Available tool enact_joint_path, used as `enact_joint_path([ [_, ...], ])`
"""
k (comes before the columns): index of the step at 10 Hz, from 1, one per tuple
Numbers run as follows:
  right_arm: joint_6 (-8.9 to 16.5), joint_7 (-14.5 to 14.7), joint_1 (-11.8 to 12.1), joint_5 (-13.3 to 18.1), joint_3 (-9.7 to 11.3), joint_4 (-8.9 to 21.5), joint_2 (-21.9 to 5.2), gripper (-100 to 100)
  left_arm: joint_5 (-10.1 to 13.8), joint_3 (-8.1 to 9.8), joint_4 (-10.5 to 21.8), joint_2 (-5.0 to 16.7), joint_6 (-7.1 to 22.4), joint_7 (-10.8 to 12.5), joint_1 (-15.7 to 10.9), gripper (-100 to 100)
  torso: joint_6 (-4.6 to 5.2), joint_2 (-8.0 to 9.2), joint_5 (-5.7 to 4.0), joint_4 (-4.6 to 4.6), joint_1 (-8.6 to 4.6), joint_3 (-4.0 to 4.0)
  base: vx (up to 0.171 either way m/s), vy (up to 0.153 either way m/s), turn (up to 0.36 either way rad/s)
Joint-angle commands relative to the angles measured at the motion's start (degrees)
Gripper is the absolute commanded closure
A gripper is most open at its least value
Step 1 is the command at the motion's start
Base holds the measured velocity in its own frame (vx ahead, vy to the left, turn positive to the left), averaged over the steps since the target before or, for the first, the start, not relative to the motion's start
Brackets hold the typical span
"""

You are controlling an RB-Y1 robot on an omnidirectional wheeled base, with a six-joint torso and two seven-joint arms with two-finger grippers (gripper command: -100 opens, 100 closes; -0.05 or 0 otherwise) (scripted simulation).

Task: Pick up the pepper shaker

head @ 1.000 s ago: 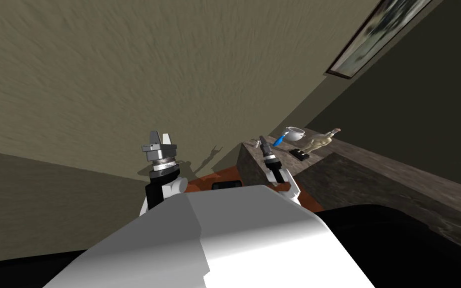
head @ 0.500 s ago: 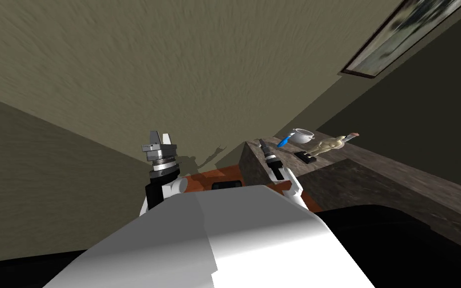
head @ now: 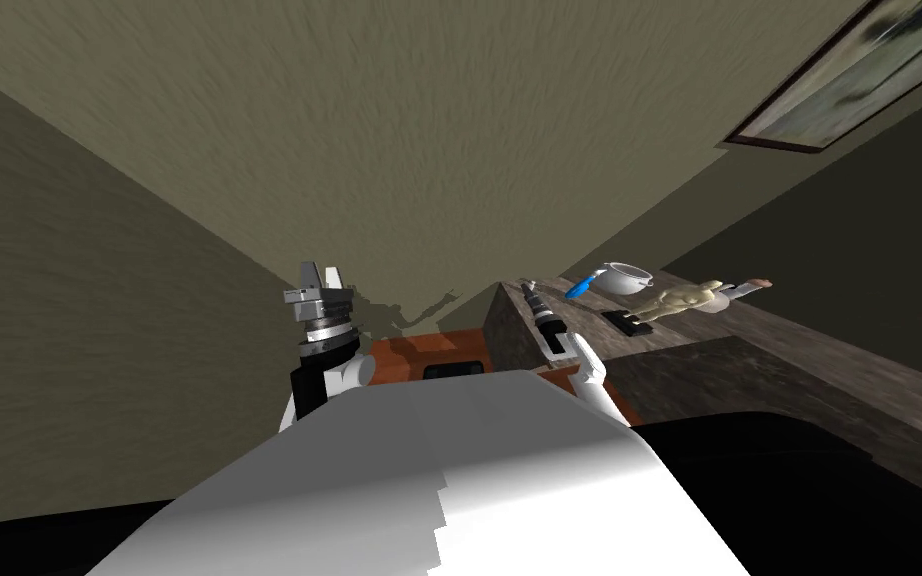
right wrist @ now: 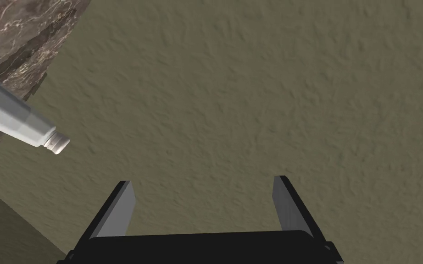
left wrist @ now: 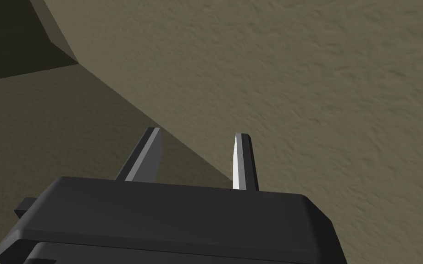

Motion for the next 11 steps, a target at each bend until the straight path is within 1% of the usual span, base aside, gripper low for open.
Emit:
enact_joint_path([
  [1,1.6,-0.9,0.4,1.4,-0.3,0.6,-0.7,-100,0.0,0.00,0.0,0.0,0.0,0.0,0.0,0,0.00,0.00,0.00,0.00,0.00,0.00,-0.071,0.015,0.122],
  [2,3.9,-2.2,-0.3,3.8,-0.6,3.3,-2.0,-100,0.0,0.01,0.0,0.0,0.0,0.0,0.0,0,0.05,-0.06,0.01,-0.01,-0.01,-0.03,-0.072,0.008,0.249],
  [3,3.9,-2.2,-0.3,3.8,-0.6,3.3,-2.0,-100,0.0,0.00,0.0,0.0,0.0,0.0,0.0,0,0.00,-0.08,-0.01,-0.02,-0.03,-0.05,-0.055,0.002,0.133],
  [4,6.0,-3.5,-1.0,6.2,-0.8,6.1,-3.2,-100,0.0,0.01,0.0,0.0,0.0,0.0,0.0,0,0.05,-0.13,0.00,-0.02,-0.06,-0.07,-0.069,0.006,0.221],
  [5,6.2,-3.5,-1.0,6.2,-0.8,6.1,-3.2,-100,0.0,0.00,0.0,0.0,0.0,0.0,0.0,0,0.02,-0.11,-0.01,-0.03,-0.06,-0.06,-0.062,0.003,0.132],
  [6,7.9,-4.8,-1.7,8.6,-0.9,9.1,-4.4,-100,0.0,0.01,0.0,0.0,0.0,0.0,0.0,0,0.05,-0.13,-0.01,-0.02,-0.08,-0.07,-0.063,0.016,0.229],
  [7,8.6,-4.8,-1.7,8.6,-0.9,9.1,-4.4,-100,0.0,0.00,0.0,0.0,0.0,0.0,0.0,0,0.01,-0.14,-0.01,-0.03,-0.04,-0.08,-0.047,0.012,0.141],
  [8,11.0,-6.0,-2.5,10.9,-1.0,11.3,-5.4,-100,0.0,0.01,0.0,0.0,0.0,0.0,0.0,0,0.06,-0.17,0.00,-0.03,-0.05,-0.09,-0.052,0.012,0.231],
  [9,11.0,-6.0,-2.5,10.9,-1.0,12.0,-5.4,-100,0.0,0.01,0.0,0.0,0.0,0.0,0.0,0,0.02,-0.16,0.00,-0.03,-0.06,-0.09,-0.048,0.000,0.120],
  [10,13.5,-7.3,-3.3,13.1,-1.1,13.9,-6.5,-100,0.0,0.01,0.0,0.0,0.0,0.0,0.0,0,0.07,-0.18,-0.02,-0.04,-0.10,-0.10,-0.049,0.006,0.244],
  [11,13.5,-7.3,-3.3,13.1,-1.1,15.0,-6.5,-100,0.0,0.01,0.0,0.0,0.0,0.0,0.0,0,0.01,-0.20,-0.02,-0.04,-0.09,-0.11,-0.038,0.005,0.119],
])
